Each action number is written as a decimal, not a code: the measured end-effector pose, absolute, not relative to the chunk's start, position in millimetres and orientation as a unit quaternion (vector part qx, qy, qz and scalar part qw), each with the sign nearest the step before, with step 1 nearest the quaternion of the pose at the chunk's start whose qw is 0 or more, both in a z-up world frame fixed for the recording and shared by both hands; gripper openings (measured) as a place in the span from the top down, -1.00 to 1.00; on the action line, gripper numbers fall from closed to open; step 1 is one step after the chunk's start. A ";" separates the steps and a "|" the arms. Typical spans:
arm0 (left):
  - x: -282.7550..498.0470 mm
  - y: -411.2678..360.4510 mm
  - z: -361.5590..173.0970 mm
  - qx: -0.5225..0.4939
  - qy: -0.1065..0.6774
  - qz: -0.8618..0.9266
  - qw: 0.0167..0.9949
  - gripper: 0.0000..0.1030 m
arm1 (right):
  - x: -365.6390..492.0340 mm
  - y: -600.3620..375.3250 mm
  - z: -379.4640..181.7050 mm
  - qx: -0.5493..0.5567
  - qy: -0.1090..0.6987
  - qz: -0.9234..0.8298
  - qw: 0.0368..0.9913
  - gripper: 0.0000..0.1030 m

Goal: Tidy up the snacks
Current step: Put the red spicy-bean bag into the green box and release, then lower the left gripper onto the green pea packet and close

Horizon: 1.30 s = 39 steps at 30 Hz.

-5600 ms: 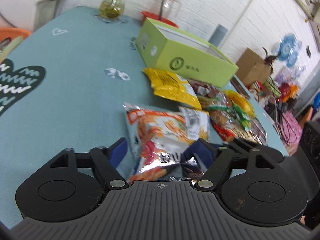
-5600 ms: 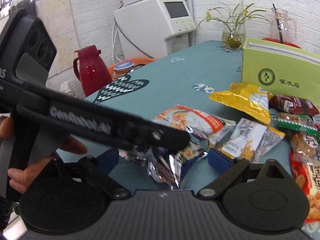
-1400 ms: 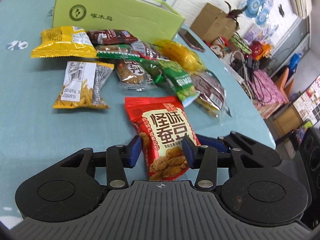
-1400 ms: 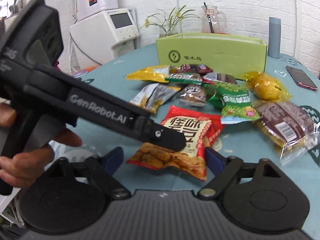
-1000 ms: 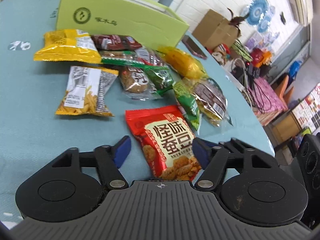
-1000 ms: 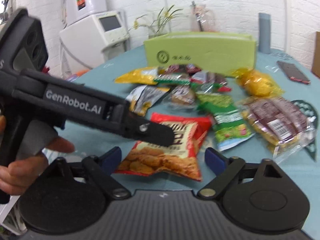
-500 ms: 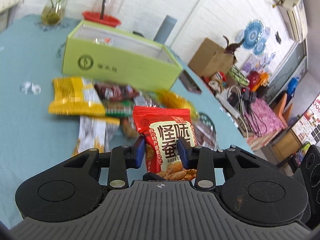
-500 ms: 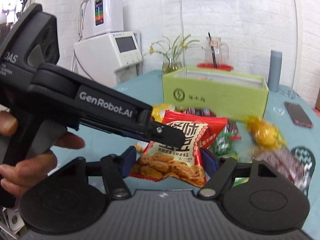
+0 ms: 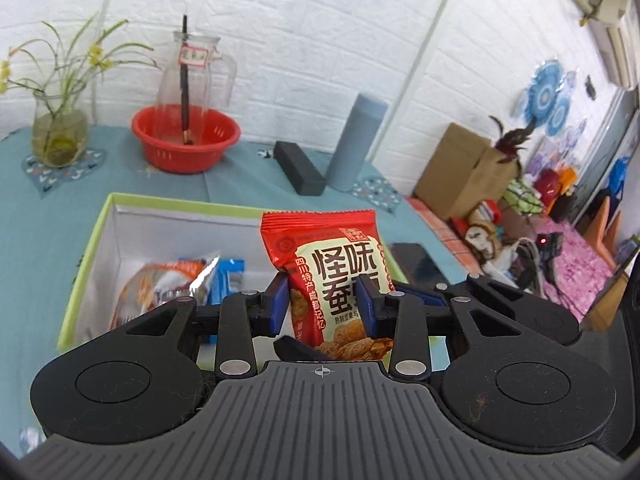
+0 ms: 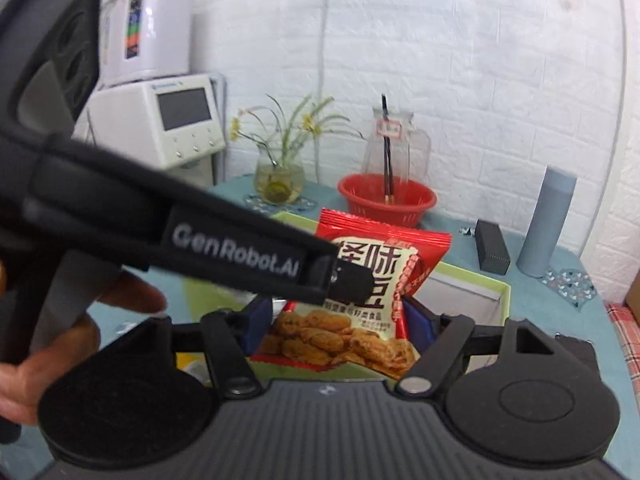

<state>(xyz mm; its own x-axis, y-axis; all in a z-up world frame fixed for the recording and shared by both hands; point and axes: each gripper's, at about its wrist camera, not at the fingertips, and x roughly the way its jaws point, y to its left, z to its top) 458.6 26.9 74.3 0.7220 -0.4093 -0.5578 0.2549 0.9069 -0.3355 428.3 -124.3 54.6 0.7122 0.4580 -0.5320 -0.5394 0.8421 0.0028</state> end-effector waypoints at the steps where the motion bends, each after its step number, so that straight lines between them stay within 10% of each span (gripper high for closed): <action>1: 473.5 25.7 67.9 -0.116 0.334 -0.178 0.918 0.75 | 441.7 -124.1 49.1 -0.077 0.276 0.271 0.919 -0.51; 5: 509.5 24.4 40.7 -0.111 0.360 -0.175 0.910 0.70 | 475.2 -126.6 28.1 -0.075 0.307 0.270 0.909 -0.52; 16: 419.2 27.3 78.1 -0.108 0.266 -0.214 0.934 -0.32 | 390.3 -198.7 66.6 -0.027 0.221 0.248 0.943 -0.81; 29: 287.1 -4.1 1.2 -0.162 0.373 -0.254 0.877 -0.23 | 212.8 -251.0 -4.7 0.053 0.293 0.218 0.929 -0.81; 39: 249.6 20.6 -13.9 -0.161 0.388 -0.177 0.890 -0.12 | 234.4 -184.6 -33.2 -0.017 0.341 0.273 0.899 -0.81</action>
<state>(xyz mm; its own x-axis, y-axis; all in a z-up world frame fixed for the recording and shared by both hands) 249.6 20.6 -13.9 0.6355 -0.4402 -0.6343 0.1901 0.8855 -0.4240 234.4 -184.6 -33.2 0.6181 0.4789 -0.6234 -0.5023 0.8506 0.1554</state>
